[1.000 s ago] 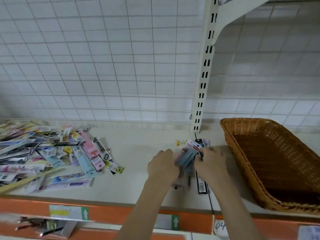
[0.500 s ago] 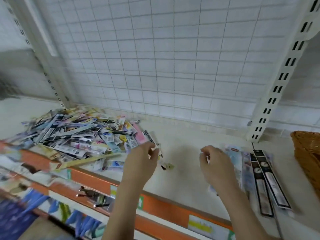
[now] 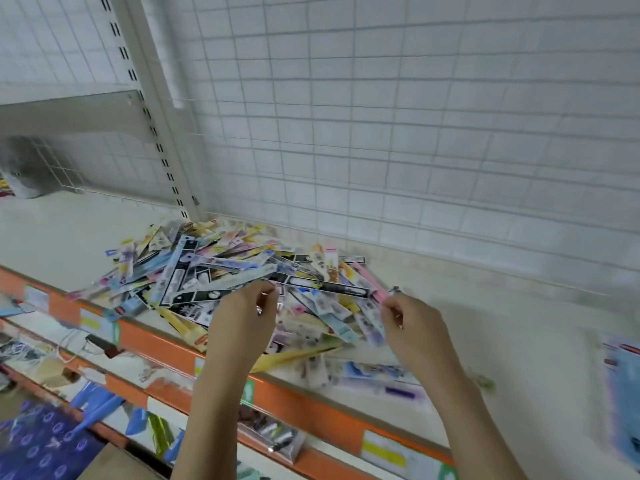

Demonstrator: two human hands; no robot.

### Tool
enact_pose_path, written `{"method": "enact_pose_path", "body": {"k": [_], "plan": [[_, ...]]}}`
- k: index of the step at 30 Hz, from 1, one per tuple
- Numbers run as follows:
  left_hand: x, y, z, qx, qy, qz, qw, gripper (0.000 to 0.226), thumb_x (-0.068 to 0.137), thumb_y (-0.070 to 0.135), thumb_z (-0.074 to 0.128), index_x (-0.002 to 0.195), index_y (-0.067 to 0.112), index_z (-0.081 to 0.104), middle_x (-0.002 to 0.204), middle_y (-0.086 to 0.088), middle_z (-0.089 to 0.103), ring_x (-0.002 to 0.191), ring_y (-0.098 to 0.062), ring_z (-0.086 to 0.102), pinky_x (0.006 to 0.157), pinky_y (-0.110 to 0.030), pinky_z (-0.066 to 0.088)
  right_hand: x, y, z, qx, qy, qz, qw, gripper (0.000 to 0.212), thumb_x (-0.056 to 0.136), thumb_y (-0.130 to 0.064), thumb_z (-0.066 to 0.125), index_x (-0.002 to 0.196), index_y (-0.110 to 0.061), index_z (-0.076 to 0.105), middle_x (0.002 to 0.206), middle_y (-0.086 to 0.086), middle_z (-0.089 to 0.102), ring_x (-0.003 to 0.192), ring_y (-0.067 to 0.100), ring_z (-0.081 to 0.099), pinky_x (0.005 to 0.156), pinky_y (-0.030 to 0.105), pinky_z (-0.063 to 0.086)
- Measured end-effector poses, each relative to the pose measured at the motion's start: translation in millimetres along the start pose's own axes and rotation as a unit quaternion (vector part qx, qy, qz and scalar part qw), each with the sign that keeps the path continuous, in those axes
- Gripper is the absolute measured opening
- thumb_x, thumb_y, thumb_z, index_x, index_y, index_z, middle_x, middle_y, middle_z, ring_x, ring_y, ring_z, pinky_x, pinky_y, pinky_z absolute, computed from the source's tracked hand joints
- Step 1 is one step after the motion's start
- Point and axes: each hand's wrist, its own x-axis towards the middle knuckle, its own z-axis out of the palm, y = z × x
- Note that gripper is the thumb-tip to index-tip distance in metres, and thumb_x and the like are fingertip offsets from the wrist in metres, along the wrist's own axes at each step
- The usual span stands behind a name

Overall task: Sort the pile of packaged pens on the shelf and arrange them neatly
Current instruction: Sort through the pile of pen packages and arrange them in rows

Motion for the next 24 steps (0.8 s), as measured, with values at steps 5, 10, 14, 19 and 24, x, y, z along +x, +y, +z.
{"method": "enact_pose_path", "body": {"k": [5, 10, 14, 19, 24], "plan": [[33, -55, -30, 0.007, 0.001, 0.014, 1.000, 0.018, 0.094, 0.020, 0.052, 0.098, 0.010, 0.067, 0.065, 0.001, 0.061, 0.052, -0.012, 0.053, 0.049, -0.025, 0.042, 17, -51, 40, 0.003, 0.004, -0.015, 1.000, 0.017, 0.095, -0.018, 0.046, 0.095, -0.015, 0.063, 0.086, -0.002, 0.066, 0.074, 0.012, 0.058, 0.065, 0.025, 0.044], [65, -90, -51, 0.017, 0.008, 0.021, 1.000, 0.018, 0.093, 0.023, 0.054, 0.097, 0.012, 0.067, 0.072, -0.001, 0.067, 0.059, -0.022, 0.059, 0.056, -0.031, 0.047, 34, -83, 64, -0.012, 0.016, -0.012, 1.000, 0.018, 0.093, -0.014, 0.048, 0.098, -0.014, 0.065, 0.091, 0.000, 0.068, 0.079, 0.015, 0.059, 0.070, 0.026, 0.048], [70, -104, -49, 0.009, -0.016, 0.034, 0.999, 0.019, 0.093, 0.023, 0.054, 0.101, 0.014, 0.068, 0.075, 0.000, 0.069, 0.056, -0.019, 0.059, 0.057, -0.031, 0.051, 50, -88, 70, -0.066, 0.040, -0.003, 0.997, 0.021, 0.094, -0.017, 0.047, 0.104, -0.013, 0.065, 0.101, 0.002, 0.067, 0.093, 0.018, 0.059, 0.079, 0.029, 0.048], [72, -116, -48, 0.003, -0.006, 0.043, 0.999, 0.018, 0.091, 0.018, 0.056, 0.101, 0.012, 0.070, 0.088, -0.001, 0.068, 0.059, -0.011, 0.049, 0.053, -0.012, 0.034, 61, -85, 74, -0.144, -0.029, 0.007, 0.989, 0.034, 0.095, -0.029, 0.048, 0.124, -0.014, 0.054, 0.122, 0.004, 0.058, 0.112, 0.022, 0.053, 0.094, 0.034, 0.044], [78, -114, -44, 0.025, -0.014, 0.020, 0.999, 0.019, 0.091, 0.025, 0.055, 0.102, 0.016, 0.068, 0.097, 0.000, 0.066, 0.067, -0.017, 0.052, 0.059, -0.023, 0.040, 57, -80, 78, -0.169, -0.048, 0.020, 0.984, 0.033, 0.094, -0.034, 0.050, 0.123, -0.020, 0.057, 0.124, 0.002, 0.054, 0.116, 0.023, 0.050, 0.098, 0.036, 0.040]]}}
